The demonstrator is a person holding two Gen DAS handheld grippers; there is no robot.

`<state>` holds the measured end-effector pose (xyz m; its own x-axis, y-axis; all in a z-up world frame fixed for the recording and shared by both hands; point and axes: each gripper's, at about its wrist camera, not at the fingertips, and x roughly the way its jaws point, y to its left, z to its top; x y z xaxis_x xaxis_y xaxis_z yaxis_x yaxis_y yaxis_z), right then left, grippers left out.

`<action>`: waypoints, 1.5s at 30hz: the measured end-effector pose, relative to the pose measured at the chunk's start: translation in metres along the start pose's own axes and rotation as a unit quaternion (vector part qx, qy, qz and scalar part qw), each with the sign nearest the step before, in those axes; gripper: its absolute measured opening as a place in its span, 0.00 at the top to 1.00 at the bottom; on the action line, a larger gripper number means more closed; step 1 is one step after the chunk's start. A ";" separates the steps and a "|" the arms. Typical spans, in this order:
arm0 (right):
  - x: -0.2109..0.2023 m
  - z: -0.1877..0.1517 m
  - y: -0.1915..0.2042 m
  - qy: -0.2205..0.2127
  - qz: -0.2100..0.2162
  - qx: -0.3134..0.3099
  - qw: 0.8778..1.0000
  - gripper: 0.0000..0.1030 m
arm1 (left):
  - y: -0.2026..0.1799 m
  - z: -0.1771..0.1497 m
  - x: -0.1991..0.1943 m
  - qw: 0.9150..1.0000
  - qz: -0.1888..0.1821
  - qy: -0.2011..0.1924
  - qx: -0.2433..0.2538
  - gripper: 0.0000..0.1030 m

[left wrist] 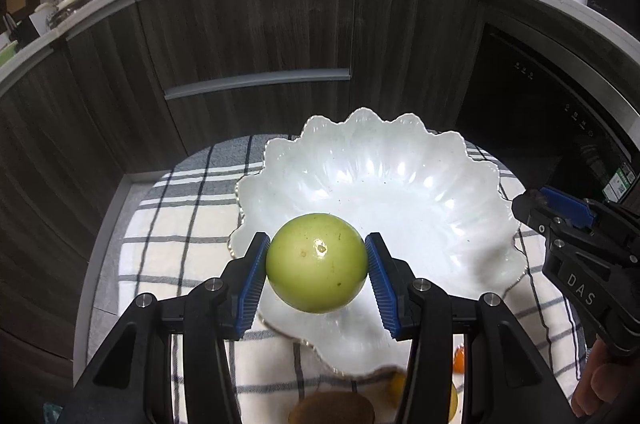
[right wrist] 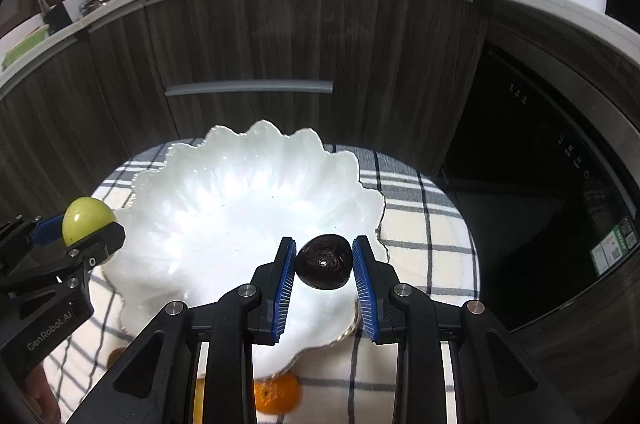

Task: Organize fruits
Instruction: 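Open left tool to drop the apple in the bowl while right tool releases the plum, then withdraw both open tools from the bowl back over the fruits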

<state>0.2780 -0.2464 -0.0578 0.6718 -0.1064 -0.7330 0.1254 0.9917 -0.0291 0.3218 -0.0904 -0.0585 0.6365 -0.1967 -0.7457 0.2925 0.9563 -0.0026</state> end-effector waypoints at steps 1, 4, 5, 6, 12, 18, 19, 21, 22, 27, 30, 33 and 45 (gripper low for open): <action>0.003 0.000 0.000 0.003 0.000 0.001 1.000 0.71 | 0.000 0.001 0.004 1.000 -0.004 0.004 -0.001 0.53; 0.016 0.001 -0.001 0.015 0.004 0.004 1.000 0.71 | 0.000 0.004 0.014 1.000 -0.005 0.013 -0.003 0.53; 0.020 0.001 -0.001 0.019 0.006 0.007 1.000 0.71 | 0.001 0.005 0.016 1.000 -0.006 0.017 -0.004 0.53; 0.025 0.001 -0.001 0.024 0.007 0.009 1.000 0.71 | 0.002 0.006 0.020 1.000 -0.006 0.022 -0.007 0.53; 0.037 0.002 0.001 0.037 0.015 0.006 0.999 0.70 | 0.003 0.006 0.024 1.000 0.003 0.022 -0.010 0.41; 0.033 0.002 0.003 0.032 0.000 -0.003 0.999 0.49 | 0.008 0.008 0.015 0.999 0.035 0.009 -0.007 0.28; 0.031 0.002 0.003 0.028 -0.007 -0.003 1.000 0.42 | 0.009 0.009 0.015 0.999 0.039 0.008 -0.008 0.27; 0.023 0.004 0.002 0.011 -0.027 0.001 1.000 0.22 | 0.010 0.008 0.011 0.999 0.048 0.003 -0.008 0.23; 0.020 0.005 0.002 0.005 -0.037 0.000 0.999 0.19 | 0.011 0.008 0.010 0.999 0.053 0.001 -0.010 0.20; 0.005 0.010 0.004 -0.012 -0.056 -0.005 0.998 0.15 | 0.014 0.007 0.000 0.998 0.061 -0.007 -0.015 0.18; -0.004 0.012 0.005 -0.020 -0.056 -0.004 0.998 0.15 | 0.014 0.006 -0.008 0.998 0.064 -0.012 -0.014 0.17; -0.013 0.011 0.005 -0.023 -0.053 -0.001 0.998 0.15 | 0.013 0.005 -0.017 0.998 0.066 -0.019 -0.013 0.16; -0.054 0.006 0.009 -0.047 -0.046 0.000 0.998 0.15 | 0.012 -0.008 -0.053 0.997 0.065 -0.036 -0.016 0.16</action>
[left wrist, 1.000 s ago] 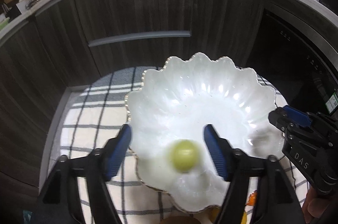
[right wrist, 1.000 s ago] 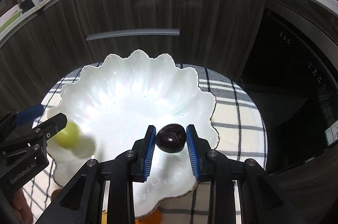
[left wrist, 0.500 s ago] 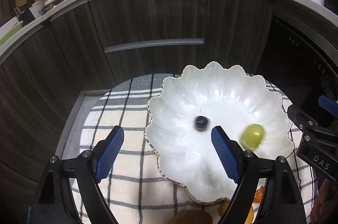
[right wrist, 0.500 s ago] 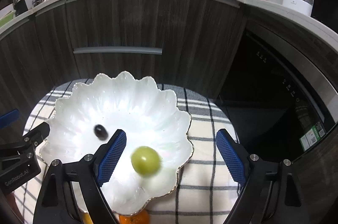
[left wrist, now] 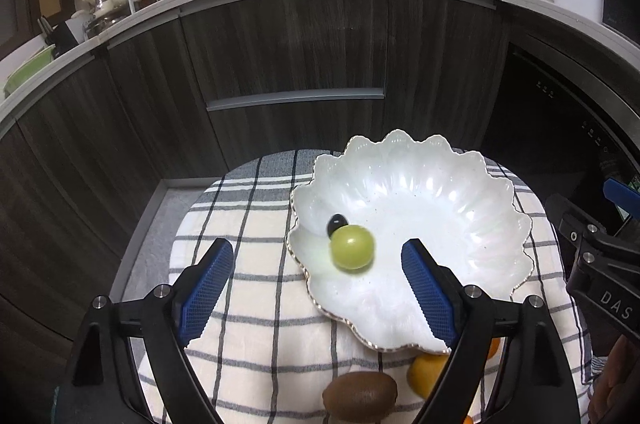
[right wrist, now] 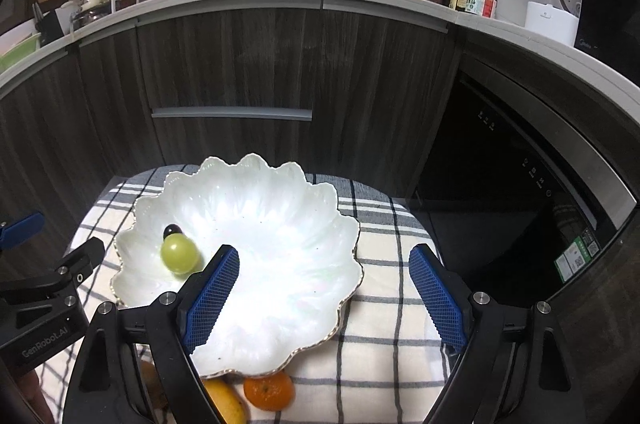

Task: Organize fruits
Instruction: 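Withdraw both open tools from the bowl back over the fruits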

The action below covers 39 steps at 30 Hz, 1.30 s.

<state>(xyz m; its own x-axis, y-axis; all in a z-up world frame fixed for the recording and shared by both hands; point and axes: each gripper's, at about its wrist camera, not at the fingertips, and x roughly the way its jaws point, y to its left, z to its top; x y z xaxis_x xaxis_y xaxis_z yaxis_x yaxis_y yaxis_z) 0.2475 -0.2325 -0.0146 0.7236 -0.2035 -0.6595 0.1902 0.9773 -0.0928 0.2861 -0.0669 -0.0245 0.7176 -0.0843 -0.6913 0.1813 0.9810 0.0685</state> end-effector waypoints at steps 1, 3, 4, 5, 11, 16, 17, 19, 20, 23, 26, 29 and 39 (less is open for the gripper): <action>-0.003 -0.001 0.000 -0.002 0.000 -0.001 1.000 0.15 | 0.000 -0.002 -0.003 1.000 -0.001 0.000 0.000 0.16; -0.010 -0.003 0.001 -0.007 0.000 -0.003 1.000 0.15 | 0.001 -0.006 -0.008 1.000 -0.001 -0.001 -0.001 0.16; -0.013 -0.004 0.002 -0.010 0.001 -0.004 1.000 0.15 | 0.002 -0.008 -0.011 1.000 -0.001 -0.001 -0.001 0.16; -0.017 -0.005 0.002 -0.012 0.001 -0.005 1.000 0.15 | 0.002 -0.010 -0.014 1.000 -0.001 -0.002 -0.002 0.16; -0.033 -0.013 0.003 -0.018 0.008 -0.009 1.000 0.15 | 0.003 -0.023 -0.034 1.000 0.004 -0.012 0.007 0.16; -0.044 -0.022 0.002 -0.020 0.015 -0.006 1.000 0.15 | 0.002 -0.030 -0.049 1.000 0.009 -0.022 0.013 0.16; -0.047 -0.025 0.002 -0.019 0.016 -0.005 1.000 0.15 | 0.003 -0.032 -0.052 1.000 0.010 -0.023 0.012 0.16; -0.052 -0.031 0.001 -0.019 0.017 -0.004 1.000 0.15 | 0.003 -0.038 -0.058 1.000 0.007 -0.023 0.010 0.16; -0.052 -0.030 0.001 -0.019 0.018 -0.004 1.000 0.15 | 0.002 -0.040 -0.060 1.000 0.007 -0.022 0.010 0.16; -0.058 -0.039 0.001 -0.018 0.022 -0.002 1.000 0.15 | 0.001 -0.051 -0.065 1.000 0.005 -0.017 0.010 0.16; -0.066 -0.048 0.002 -0.017 0.024 -0.004 1.000 0.15 | -0.001 -0.061 -0.067 1.000 0.003 -0.009 0.010 0.16; -0.072 -0.055 0.002 -0.017 0.024 -0.008 1.000 0.15 | -0.003 -0.072 -0.072 1.000 -0.001 -0.003 0.012 0.16; -0.087 -0.078 0.000 -0.005 0.032 -0.007 0.999 0.15 | -0.005 -0.097 -0.086 1.000 -0.002 -0.007 0.015 0.16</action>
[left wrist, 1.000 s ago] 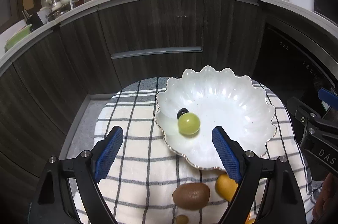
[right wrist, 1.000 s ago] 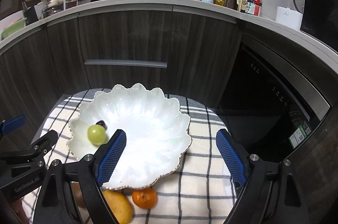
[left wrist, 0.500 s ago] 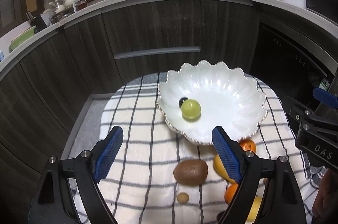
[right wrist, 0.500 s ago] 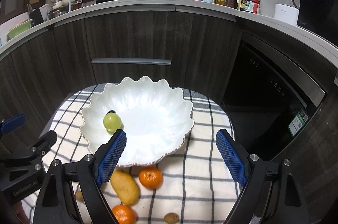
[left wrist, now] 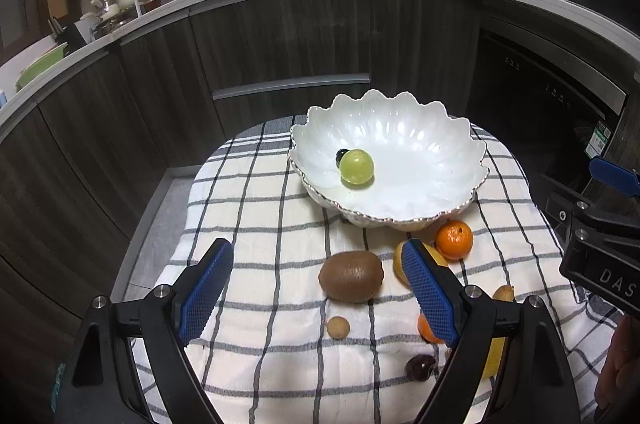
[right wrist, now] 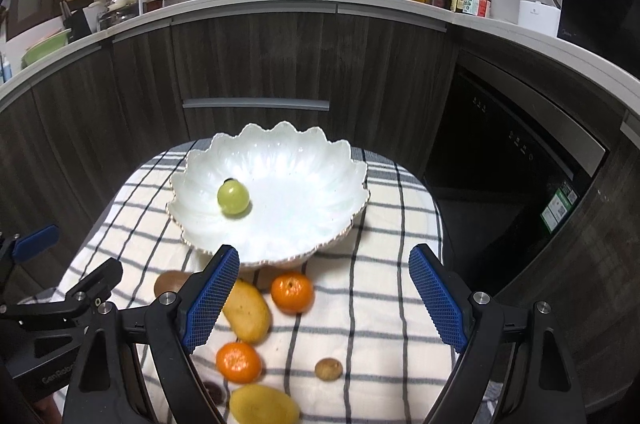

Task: Organize fruits
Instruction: 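Withdraw both open tools from the bowl back over the fruits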

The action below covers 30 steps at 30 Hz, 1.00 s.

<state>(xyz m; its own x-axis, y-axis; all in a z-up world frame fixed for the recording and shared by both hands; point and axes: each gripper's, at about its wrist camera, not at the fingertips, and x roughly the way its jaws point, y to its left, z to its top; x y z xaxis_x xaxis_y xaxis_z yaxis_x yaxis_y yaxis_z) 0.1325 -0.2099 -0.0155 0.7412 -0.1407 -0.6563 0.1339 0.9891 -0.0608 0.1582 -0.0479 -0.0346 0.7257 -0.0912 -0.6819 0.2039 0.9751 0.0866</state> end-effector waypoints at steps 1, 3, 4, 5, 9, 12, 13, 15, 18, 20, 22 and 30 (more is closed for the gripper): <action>0.000 -0.002 0.001 0.001 0.000 -0.001 1.000 0.15 | 0.000 -0.002 0.000 1.000 0.000 0.000 0.000 0.16; -0.001 -0.008 0.001 0.006 0.000 -0.001 1.000 0.15 | 0.000 -0.005 -0.001 1.000 -0.001 0.002 0.001 0.16; -0.002 -0.011 0.001 0.008 0.001 -0.001 1.000 0.15 | -0.001 -0.007 -0.001 1.000 0.000 0.003 0.003 0.16; -0.002 -0.013 0.002 0.011 0.001 0.000 1.000 0.15 | -0.001 -0.010 -0.001 1.000 0.000 0.004 0.004 0.16; -0.002 -0.021 0.003 0.020 0.004 0.000 1.000 0.15 | -0.001 -0.019 0.001 1.000 -0.004 0.015 0.005 0.16; -0.001 -0.029 0.004 0.029 0.006 0.001 1.000 0.15 | -0.001 -0.027 0.001 1.000 -0.003 0.019 0.006 0.16; -0.001 -0.032 0.005 0.031 0.007 0.001 0.999 0.15 | 0.000 -0.029 0.000 1.000 -0.004 0.020 0.005 0.16; 0.000 -0.038 0.006 0.039 0.008 0.000 0.999 0.15 | 0.001 -0.035 0.001 1.000 -0.003 0.024 0.005 0.16; 0.004 -0.048 0.010 0.055 0.014 -0.002 0.998 0.15 | 0.002 -0.042 0.004 0.999 -0.003 0.036 0.005 0.16; 0.006 -0.054 0.012 0.062 0.016 -0.006 0.998 0.15 | 0.002 -0.047 0.007 0.999 -0.004 0.044 0.006 0.16; 0.008 -0.060 0.014 0.070 0.016 -0.009 0.997 0.15 | 0.003 -0.052 0.009 0.999 -0.004 0.050 0.008 0.16; 0.020 -0.080 0.023 0.103 0.030 -0.012 0.994 0.15 | 0.007 -0.069 0.017 0.998 -0.003 0.066 0.000 0.16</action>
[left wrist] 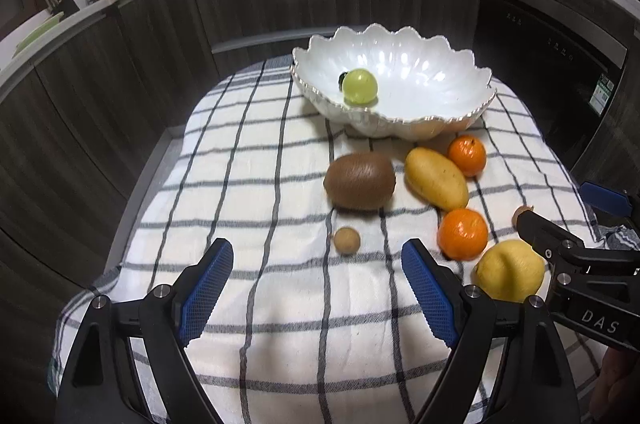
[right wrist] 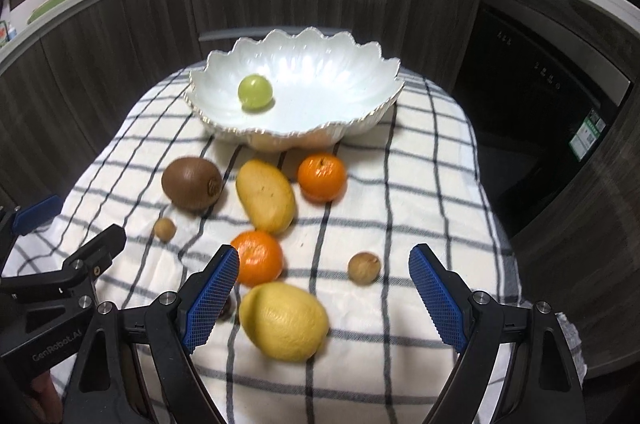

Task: Organize fruits
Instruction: 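Grasp the large yellow lemon with the right tool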

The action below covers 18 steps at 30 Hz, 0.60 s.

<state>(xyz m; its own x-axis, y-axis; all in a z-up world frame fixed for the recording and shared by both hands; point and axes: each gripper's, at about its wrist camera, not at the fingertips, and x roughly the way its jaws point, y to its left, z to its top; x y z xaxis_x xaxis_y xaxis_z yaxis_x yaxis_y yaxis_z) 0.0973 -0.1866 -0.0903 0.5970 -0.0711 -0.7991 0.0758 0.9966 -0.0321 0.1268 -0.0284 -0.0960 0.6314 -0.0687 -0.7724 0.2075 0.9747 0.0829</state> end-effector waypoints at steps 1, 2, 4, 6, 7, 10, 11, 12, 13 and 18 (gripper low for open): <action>0.002 -0.002 0.002 0.004 0.001 -0.003 1.000 0.15 | 0.000 -0.002 0.002 1.000 0.001 0.004 -0.001 0.16; 0.003 -0.003 0.003 0.007 0.001 -0.005 1.000 0.15 | 0.001 -0.004 0.004 1.000 0.001 0.008 -0.003 0.16; 0.006 -0.006 0.005 0.012 0.002 -0.008 1.000 0.15 | 0.003 -0.007 0.006 1.000 0.001 0.010 -0.005 0.16; 0.009 -0.008 0.006 0.018 0.004 -0.010 1.000 0.15 | 0.003 -0.008 0.008 1.000 0.004 0.012 -0.005 0.16; 0.012 -0.010 0.007 0.023 0.004 -0.010 1.000 0.15 | 0.004 -0.008 0.009 1.000 0.005 0.012 -0.005 0.16; 0.018 -0.015 0.009 0.035 0.008 -0.010 0.999 0.15 | 0.004 -0.010 0.011 1.000 0.007 0.015 -0.005 0.16; 0.019 -0.017 0.010 0.038 0.009 -0.010 0.999 0.15 | 0.004 -0.011 0.011 1.000 0.007 0.017 -0.006 0.16; 0.022 -0.018 0.010 0.042 0.010 -0.011 0.999 0.15 | 0.004 -0.012 0.012 1.000 0.007 0.019 -0.006 0.16; 0.024 -0.019 0.011 0.046 0.010 -0.011 0.999 0.15 | 0.004 -0.012 0.014 1.000 0.007 0.020 -0.005 0.16; 0.036 -0.025 0.015 0.067 0.018 -0.016 0.997 0.15 | 0.006 -0.014 0.016 1.000 0.011 0.024 -0.007 0.16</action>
<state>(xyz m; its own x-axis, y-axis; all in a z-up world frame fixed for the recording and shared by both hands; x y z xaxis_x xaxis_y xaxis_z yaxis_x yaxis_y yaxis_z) 0.0993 -0.1734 -0.1345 0.4858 -0.0316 -0.8735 0.0295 0.9994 -0.0197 0.1281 -0.0212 -0.1168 0.5989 -0.0379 -0.8000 0.1844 0.9786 0.0917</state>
